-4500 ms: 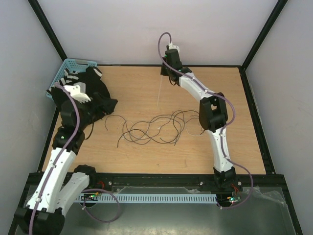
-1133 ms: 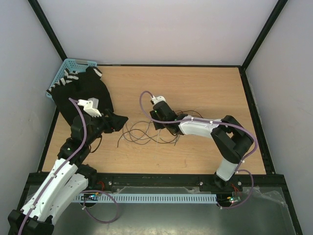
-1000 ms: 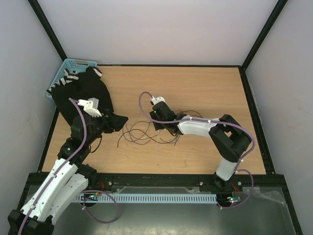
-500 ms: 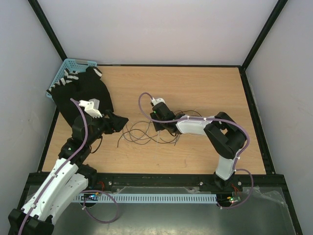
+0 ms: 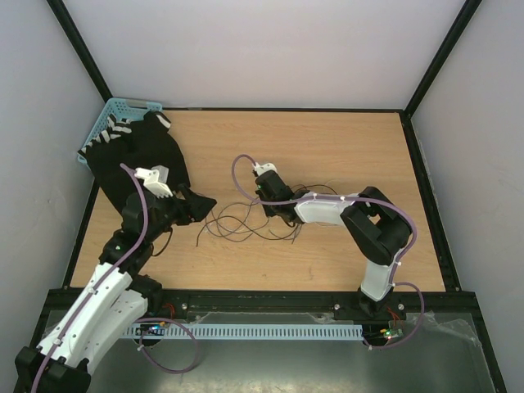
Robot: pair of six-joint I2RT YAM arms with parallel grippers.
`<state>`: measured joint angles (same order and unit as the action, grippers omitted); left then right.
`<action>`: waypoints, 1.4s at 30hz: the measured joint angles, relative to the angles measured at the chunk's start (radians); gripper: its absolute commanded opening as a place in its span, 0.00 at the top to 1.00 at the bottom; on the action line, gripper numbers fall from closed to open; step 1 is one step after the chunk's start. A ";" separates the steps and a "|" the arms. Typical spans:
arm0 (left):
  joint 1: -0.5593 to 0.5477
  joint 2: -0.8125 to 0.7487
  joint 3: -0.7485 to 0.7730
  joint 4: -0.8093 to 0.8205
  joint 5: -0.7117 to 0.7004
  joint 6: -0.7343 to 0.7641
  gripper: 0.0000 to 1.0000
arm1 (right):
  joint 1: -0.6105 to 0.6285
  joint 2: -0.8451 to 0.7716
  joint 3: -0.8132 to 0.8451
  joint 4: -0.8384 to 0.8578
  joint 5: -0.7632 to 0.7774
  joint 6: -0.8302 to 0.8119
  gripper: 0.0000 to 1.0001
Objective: Zip-tie the wires
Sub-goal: Pick up the ribbon at the center of the board.
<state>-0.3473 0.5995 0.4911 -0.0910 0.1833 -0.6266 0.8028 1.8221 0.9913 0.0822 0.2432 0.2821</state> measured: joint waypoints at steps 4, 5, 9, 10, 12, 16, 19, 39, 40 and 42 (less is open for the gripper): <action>0.000 0.033 0.032 -0.007 0.051 -0.003 0.23 | -0.003 -0.006 0.001 -0.010 0.011 -0.017 1.00; 0.000 0.042 0.045 -0.006 0.066 -0.003 0.23 | -0.003 -0.011 0.000 -0.018 0.012 -0.021 1.00; 0.000 0.058 0.081 -0.005 0.105 -0.010 0.23 | -0.003 -0.105 -0.031 -0.023 0.003 -0.036 1.00; 0.000 0.058 0.084 -0.005 0.108 -0.013 0.23 | -0.003 -0.150 -0.048 -0.015 -0.005 -0.039 1.00; 0.000 0.058 0.086 -0.001 0.116 -0.023 0.24 | -0.003 -0.247 -0.086 0.016 -0.026 -0.043 1.00; 0.000 0.079 0.095 0.013 0.126 -0.059 0.27 | -0.002 -0.434 -0.160 0.098 -0.087 -0.049 1.00; 0.000 0.109 0.115 0.039 0.132 -0.104 0.29 | 0.021 -0.528 -0.205 0.153 -0.087 -0.066 1.00; -0.216 0.357 0.161 0.206 -0.006 -0.327 0.33 | 0.311 -0.598 -0.288 0.335 0.230 -0.354 1.00; -0.221 0.369 0.161 0.206 -0.013 -0.333 0.33 | 0.311 -0.598 -0.292 0.341 0.232 -0.359 1.00; -0.232 0.387 0.161 0.208 -0.028 -0.343 0.33 | 0.312 -0.598 -0.302 0.350 0.235 -0.366 1.00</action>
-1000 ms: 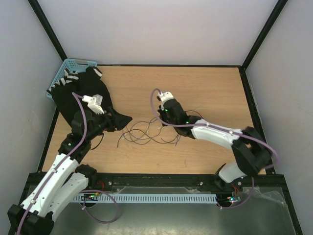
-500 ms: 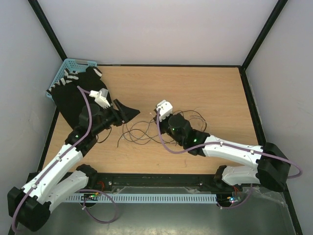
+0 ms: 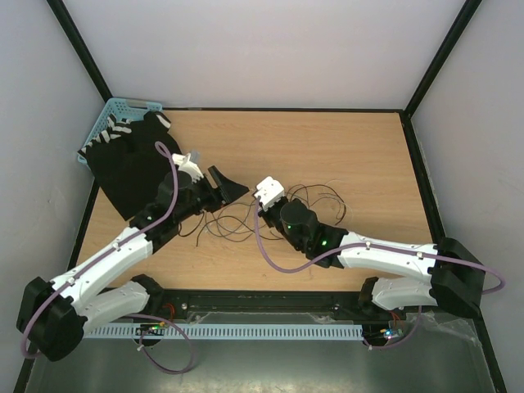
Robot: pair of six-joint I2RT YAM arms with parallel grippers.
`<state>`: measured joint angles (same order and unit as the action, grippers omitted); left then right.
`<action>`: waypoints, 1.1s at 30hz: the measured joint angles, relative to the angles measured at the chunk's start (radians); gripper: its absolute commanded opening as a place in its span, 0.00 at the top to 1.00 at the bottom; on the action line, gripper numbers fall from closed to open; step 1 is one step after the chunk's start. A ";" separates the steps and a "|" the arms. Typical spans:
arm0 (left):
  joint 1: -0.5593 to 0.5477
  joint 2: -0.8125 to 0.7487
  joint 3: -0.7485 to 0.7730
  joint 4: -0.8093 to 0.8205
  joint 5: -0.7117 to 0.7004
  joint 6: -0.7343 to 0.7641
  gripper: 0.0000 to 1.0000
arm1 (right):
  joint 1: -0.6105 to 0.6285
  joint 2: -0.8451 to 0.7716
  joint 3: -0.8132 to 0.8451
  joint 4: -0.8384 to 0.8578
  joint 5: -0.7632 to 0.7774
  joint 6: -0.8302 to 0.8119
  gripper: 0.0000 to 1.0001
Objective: Zip-tie the wires
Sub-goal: Pick up the ribbon at the center of the board.
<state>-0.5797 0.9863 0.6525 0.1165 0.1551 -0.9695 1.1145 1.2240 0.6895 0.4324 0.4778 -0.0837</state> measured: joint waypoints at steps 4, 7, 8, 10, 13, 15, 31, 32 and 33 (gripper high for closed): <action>-0.019 0.019 0.006 0.013 -0.019 -0.006 0.33 | 0.001 0.000 -0.011 0.006 0.000 -0.008 1.00; -0.034 0.040 0.020 0.023 -0.031 -0.009 0.36 | 0.003 0.000 -0.012 0.013 0.000 -0.011 1.00; -0.040 0.049 0.026 0.029 -0.033 -0.010 0.37 | 0.005 0.000 -0.013 0.015 0.000 -0.011 1.00; -0.052 0.069 0.038 0.037 -0.037 -0.011 0.40 | 0.009 0.000 -0.013 0.019 0.000 -0.012 1.00; -0.075 0.100 0.049 0.050 -0.048 -0.012 0.46 | 0.013 0.000 -0.013 0.020 -0.002 -0.014 1.00; -0.090 0.117 0.054 0.056 -0.055 -0.011 0.49 | 0.013 0.000 -0.013 0.021 -0.002 -0.015 1.00; -0.133 0.184 0.088 0.074 -0.089 0.013 0.98 | 0.018 0.000 -0.022 0.027 -0.002 -0.022 0.95; -0.135 0.185 0.089 0.074 -0.089 0.018 1.00 | 0.018 0.000 -0.023 0.027 -0.002 -0.021 0.89; -0.135 0.186 0.089 0.074 -0.089 0.023 1.00 | 0.018 0.000 -0.026 0.030 -0.002 -0.021 0.83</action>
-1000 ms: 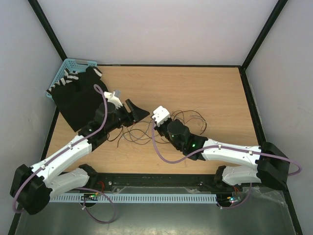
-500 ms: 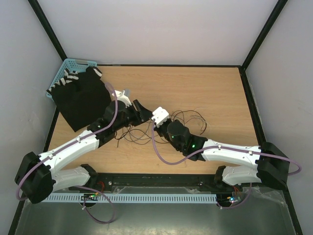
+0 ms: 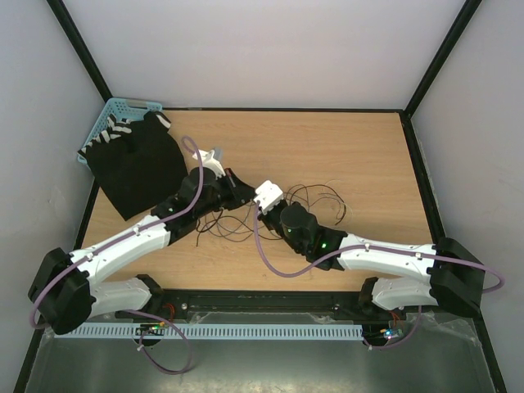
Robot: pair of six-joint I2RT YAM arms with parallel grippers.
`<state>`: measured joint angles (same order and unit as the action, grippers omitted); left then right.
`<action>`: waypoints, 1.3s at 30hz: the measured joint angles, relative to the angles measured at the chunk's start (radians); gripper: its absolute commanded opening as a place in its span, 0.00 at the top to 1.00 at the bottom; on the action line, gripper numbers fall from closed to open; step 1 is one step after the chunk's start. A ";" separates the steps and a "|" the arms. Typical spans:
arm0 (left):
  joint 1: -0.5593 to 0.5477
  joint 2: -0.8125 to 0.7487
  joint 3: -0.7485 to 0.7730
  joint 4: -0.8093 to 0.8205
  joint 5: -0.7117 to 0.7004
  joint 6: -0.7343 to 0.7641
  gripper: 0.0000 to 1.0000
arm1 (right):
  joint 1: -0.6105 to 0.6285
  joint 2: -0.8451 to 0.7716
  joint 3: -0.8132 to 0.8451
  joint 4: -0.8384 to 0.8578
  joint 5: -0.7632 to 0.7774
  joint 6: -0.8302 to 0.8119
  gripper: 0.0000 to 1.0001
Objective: Zip-tie the wires
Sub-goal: Pick up the ribbon at the center of the board.
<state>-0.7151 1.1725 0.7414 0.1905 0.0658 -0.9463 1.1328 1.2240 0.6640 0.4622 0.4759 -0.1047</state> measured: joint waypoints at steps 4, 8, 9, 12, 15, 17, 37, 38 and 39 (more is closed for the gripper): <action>-0.002 0.003 0.014 -0.002 0.001 0.039 1.00 | 0.000 -0.018 -0.029 0.019 -0.008 0.005 0.58; -0.003 -0.018 0.034 0.003 0.004 0.117 1.00 | 0.000 -0.135 -0.097 0.024 -0.020 0.014 0.26; 0.001 -0.026 0.036 0.001 0.012 0.135 1.00 | -0.003 -0.158 -0.102 0.023 -0.034 0.024 0.21; 0.016 -0.043 0.051 0.001 0.067 0.188 1.00 | -0.037 -0.309 -0.153 -0.023 -0.124 0.051 0.07; 0.033 -0.061 0.072 0.002 0.156 0.251 1.00 | -0.119 -0.420 -0.163 -0.050 -0.257 0.102 0.00; 0.042 -0.072 0.084 0.003 0.229 0.294 1.00 | -0.171 -0.462 -0.164 -0.063 -0.352 0.141 0.01; 0.071 -0.198 0.133 0.033 0.805 0.513 1.00 | -0.256 -0.398 -0.100 -0.064 -1.013 0.400 0.11; 0.071 -0.201 0.133 0.040 0.826 0.516 1.00 | -0.256 -0.393 -0.098 -0.049 -1.028 0.408 0.16; 0.071 -0.203 0.133 0.047 0.843 0.517 1.00 | -0.257 -0.390 -0.098 -0.034 -1.042 0.417 0.19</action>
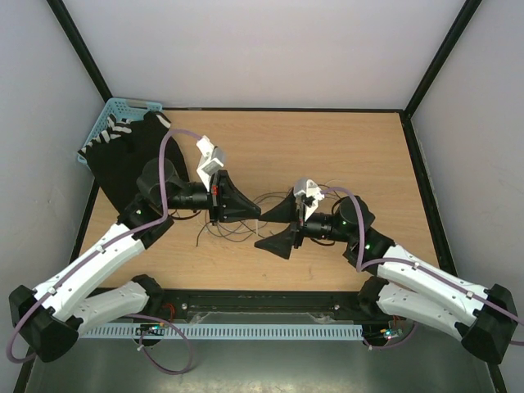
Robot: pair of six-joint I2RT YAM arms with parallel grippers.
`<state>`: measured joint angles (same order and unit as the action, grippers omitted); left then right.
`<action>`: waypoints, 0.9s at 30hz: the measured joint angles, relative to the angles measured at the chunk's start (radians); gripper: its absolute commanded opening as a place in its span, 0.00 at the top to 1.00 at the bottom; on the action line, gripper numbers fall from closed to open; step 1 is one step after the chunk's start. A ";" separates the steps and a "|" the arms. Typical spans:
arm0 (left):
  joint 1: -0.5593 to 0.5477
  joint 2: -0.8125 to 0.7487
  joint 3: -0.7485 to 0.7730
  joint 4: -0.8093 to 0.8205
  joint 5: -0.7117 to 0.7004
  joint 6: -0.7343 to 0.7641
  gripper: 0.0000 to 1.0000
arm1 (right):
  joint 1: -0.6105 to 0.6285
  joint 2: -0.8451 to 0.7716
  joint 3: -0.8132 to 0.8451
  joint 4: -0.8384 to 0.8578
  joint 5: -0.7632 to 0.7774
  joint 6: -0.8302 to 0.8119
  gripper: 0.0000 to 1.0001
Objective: Zip-tie the wires
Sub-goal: Pick up the ribbon at the center of the board.
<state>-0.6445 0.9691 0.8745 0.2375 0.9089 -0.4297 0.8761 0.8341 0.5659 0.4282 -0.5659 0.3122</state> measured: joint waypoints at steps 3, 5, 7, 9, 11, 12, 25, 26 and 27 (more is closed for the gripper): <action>0.000 -0.003 0.000 0.026 0.048 0.000 1.00 | 0.000 0.011 0.000 0.045 -0.045 0.029 0.30; -0.002 -0.004 0.000 0.043 0.073 0.000 1.00 | 0.000 0.017 0.000 0.070 -0.068 0.046 0.42; -0.005 -0.005 0.000 0.059 0.092 0.000 1.00 | 0.000 0.022 0.000 0.088 -0.088 0.058 0.54; -0.012 -0.005 0.000 0.076 0.109 0.000 1.00 | 0.000 0.028 0.000 0.101 -0.102 0.068 0.68; -0.017 -0.005 0.000 0.089 0.117 0.000 1.00 | 0.000 0.034 0.000 0.113 -0.109 0.076 0.79; -0.020 -0.005 0.000 0.096 0.121 0.000 1.00 | 0.000 0.036 0.000 0.118 -0.111 0.077 0.85; -0.010 -0.027 -0.058 0.135 0.027 0.009 0.16 | -0.026 0.037 -0.005 0.127 -0.064 0.126 1.00; -0.004 -0.038 -0.072 0.136 0.007 0.010 0.15 | -0.033 0.035 -0.007 0.126 -0.051 0.130 1.00; 0.002 -0.052 -0.088 0.136 -0.014 0.011 0.15 | -0.038 0.031 -0.010 0.122 -0.040 0.132 1.00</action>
<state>-0.6430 0.9173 0.7864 0.3737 0.8944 -0.4183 0.8379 0.8650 0.5560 0.5499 -0.6060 0.4446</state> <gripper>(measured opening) 0.833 0.009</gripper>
